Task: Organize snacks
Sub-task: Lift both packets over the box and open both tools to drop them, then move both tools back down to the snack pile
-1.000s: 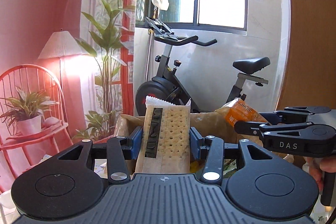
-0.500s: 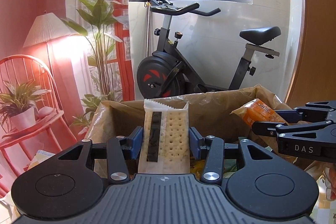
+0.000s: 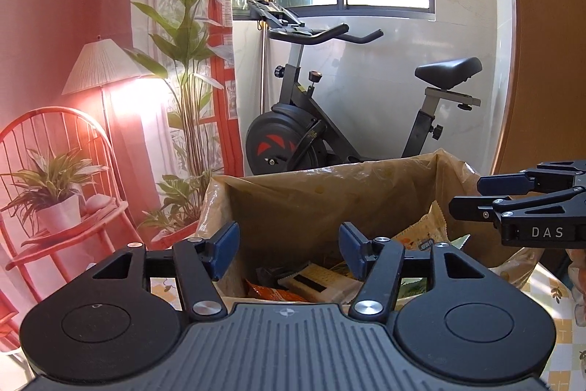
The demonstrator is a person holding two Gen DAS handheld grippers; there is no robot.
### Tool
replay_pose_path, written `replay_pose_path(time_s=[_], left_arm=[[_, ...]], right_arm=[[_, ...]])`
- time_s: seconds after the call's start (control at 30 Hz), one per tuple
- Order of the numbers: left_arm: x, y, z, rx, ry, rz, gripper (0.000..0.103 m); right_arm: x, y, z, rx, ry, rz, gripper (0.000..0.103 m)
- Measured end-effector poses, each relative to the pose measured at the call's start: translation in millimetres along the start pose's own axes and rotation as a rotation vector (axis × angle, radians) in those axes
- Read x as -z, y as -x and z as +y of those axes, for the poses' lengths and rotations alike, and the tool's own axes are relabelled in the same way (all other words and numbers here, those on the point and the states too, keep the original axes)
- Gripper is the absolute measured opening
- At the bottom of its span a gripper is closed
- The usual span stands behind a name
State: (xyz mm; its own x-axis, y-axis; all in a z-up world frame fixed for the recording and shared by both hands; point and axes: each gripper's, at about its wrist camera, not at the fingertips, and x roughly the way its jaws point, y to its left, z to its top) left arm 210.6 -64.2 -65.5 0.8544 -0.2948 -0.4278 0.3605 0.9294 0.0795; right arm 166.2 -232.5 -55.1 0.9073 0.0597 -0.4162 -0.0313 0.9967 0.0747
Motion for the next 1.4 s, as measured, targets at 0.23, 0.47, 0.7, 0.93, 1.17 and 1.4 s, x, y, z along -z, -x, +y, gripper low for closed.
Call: replay_pose_path(time_s=[0.23,0.47,0.7,0.93,1.17,1.4], left_arm=[[25.5,45.4,19.0,-0.015,0.031,-0.02,0.063],[58.0,68.7,26.7,-0.014,0.051,0.008,0.063],[85.4,74.8,20.2,-0.005,0.063,0.057,0.062],[99.9,70.7,4.2,0.033,0.05,0.09,0.062],[110.5,56.1,-10.5,0.088,0.056,0.124,0.062],[116.8,32.2,-31.6,0.147,0.061,0.164,0.064]], right_arm=[[16.5,31.2,20.0,-0.056,0.027,-0.03,0.057],[40.9,52.1,31.1,-0.097,0.029,-0.054,0.057],[72.0,63.3,31.0,-0.117,0.027,-0.059,0.057],[99.5,59.9,17.5,-0.109,0.0,-0.026,0.057],[120.7,59.1,11.5,-0.092,0.002,-0.013,0.057],[145.2,53.0,1.5,-0.088,-0.034,0.048,0.057]])
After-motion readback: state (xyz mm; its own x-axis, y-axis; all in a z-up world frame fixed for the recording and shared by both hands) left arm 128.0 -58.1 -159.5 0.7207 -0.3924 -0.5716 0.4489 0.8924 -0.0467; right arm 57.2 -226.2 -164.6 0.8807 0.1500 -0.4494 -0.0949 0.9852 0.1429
